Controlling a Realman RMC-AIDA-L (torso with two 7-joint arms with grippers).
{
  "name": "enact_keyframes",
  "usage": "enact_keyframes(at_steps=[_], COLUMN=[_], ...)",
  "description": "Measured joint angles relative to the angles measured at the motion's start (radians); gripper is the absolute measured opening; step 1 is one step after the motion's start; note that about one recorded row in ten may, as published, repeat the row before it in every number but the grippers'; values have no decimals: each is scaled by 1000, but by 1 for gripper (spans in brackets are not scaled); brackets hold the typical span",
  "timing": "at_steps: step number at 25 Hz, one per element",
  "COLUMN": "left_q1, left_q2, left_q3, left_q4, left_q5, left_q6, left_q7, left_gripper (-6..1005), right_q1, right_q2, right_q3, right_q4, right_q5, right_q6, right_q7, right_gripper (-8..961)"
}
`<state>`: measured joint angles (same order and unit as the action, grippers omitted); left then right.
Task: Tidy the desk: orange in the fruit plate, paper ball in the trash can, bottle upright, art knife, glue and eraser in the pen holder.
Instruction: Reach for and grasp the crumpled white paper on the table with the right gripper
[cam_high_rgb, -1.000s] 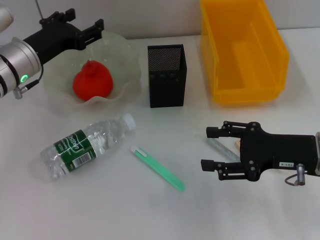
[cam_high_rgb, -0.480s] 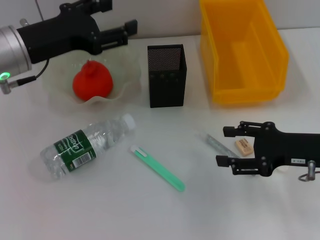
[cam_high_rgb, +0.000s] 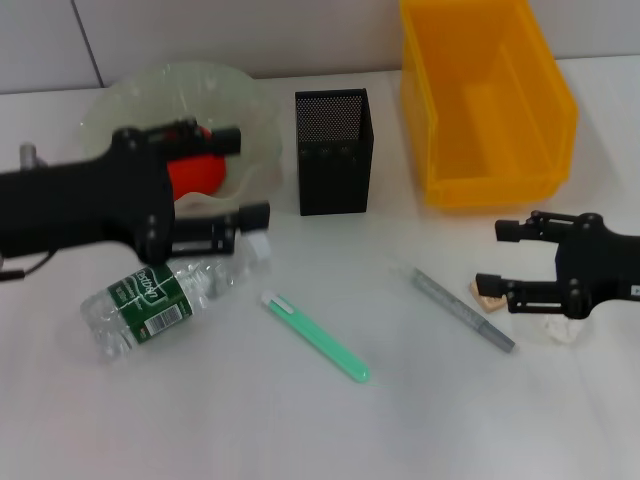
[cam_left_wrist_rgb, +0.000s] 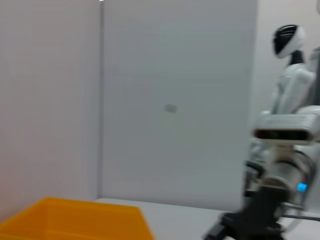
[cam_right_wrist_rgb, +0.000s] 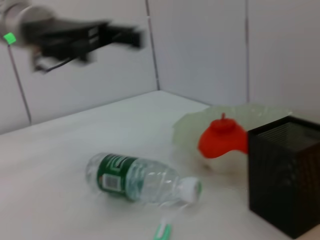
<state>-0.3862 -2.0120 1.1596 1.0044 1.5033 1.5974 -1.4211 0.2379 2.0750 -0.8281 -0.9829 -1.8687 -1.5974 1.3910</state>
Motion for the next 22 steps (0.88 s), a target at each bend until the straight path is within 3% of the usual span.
enact_keyframes(at_steps=[9,16,22], left_q1=[62,29,35], left_q2=[-53,-54,-57], left_q3=[3,25,53], left_q4=[-37,-159,-179], left_q5=[49,53,52], left_q6=[68,68,63], left_q7=[102,184,258], left_gripper=[812,812,812], right_q1=[9,16,30], right_q2=[1,2,4], right_q3=[31,28,3], right_q4=[-108,-184,-347], right_q5=[-72,-121,-263], right_q6=[-5,-7,-18], right_q7=[136,238,427], right_gripper=[771,771,771])
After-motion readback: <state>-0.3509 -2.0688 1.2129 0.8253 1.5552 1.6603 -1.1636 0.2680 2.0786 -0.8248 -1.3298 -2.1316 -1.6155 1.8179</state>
